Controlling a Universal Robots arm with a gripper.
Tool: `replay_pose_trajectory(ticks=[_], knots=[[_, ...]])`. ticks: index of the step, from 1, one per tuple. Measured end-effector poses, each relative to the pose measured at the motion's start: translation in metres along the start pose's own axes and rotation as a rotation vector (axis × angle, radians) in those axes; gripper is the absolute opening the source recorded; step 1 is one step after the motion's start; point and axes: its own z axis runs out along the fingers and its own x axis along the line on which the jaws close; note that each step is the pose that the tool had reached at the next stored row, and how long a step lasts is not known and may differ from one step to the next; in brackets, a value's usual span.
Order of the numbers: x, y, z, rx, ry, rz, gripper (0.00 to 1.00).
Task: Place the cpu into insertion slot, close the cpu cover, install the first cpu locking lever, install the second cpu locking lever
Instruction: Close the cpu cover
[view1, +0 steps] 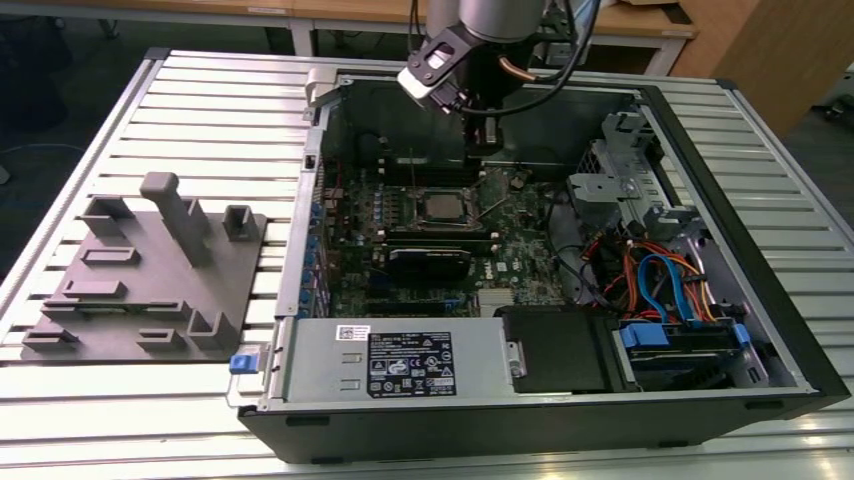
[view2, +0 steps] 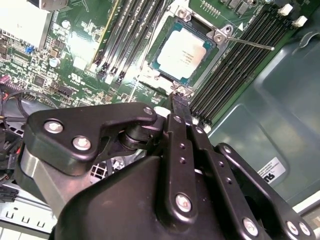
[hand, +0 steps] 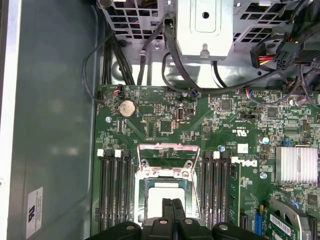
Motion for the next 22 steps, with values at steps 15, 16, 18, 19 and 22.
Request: replay_pose_trajectory(ticks=[15, 16, 18, 19, 22], knots=[[-0.0002, 0.0126, 0.0003, 0.0002, 0.0000, 0.000, 0.10], [-0.0002, 0.0126, 0.0003, 0.0002, 0.0000, 0.000, 0.10], [-0.0002, 0.0126, 0.0003, 0.0002, 0.0000, 0.000, 0.10], [-0.0002, 0.0127, 0.0003, 0.0002, 0.0000, 0.000, 0.10], [-0.0002, 0.0127, 0.0003, 0.0002, 0.0000, 0.000, 0.10]])
